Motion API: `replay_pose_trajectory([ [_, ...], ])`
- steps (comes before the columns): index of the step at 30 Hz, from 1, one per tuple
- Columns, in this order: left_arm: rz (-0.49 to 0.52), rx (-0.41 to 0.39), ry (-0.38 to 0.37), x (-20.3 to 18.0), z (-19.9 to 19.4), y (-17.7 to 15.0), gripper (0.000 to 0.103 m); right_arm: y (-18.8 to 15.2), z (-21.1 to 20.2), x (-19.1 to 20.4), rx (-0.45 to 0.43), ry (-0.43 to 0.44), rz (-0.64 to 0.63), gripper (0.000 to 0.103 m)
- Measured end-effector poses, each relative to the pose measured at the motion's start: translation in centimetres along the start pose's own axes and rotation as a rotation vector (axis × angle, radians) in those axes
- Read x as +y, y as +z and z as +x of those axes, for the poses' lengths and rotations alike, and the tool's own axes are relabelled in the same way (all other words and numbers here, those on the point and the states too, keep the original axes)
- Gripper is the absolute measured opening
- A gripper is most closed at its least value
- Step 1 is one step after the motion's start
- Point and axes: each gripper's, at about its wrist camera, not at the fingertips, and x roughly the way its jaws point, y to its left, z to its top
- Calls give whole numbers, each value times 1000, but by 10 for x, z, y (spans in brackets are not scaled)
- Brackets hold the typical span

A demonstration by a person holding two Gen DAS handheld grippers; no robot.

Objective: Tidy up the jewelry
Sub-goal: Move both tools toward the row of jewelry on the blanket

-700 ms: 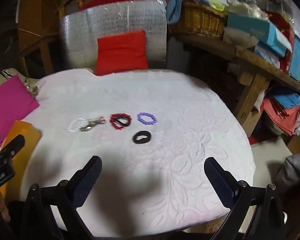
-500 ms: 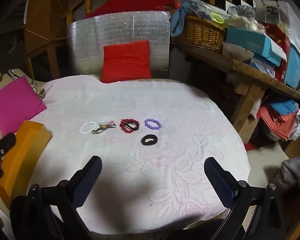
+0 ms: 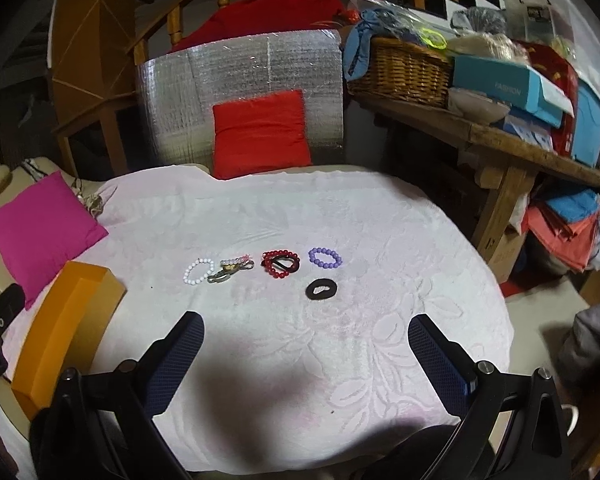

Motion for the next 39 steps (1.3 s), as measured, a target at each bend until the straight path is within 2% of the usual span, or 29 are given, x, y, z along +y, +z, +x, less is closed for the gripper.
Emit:
replay_pose_trajectory([
  [3,-25,-2,-16,0,3,-4,103,-2,3,0,6,-6,-6,103],
  [11,-18,-4,-47,-7,10,0,103,5,13,0,6,-14,-5,103],
  [39,14,69,-12,-23,64,4,103,24,74,3,34,-1,11,103],
])
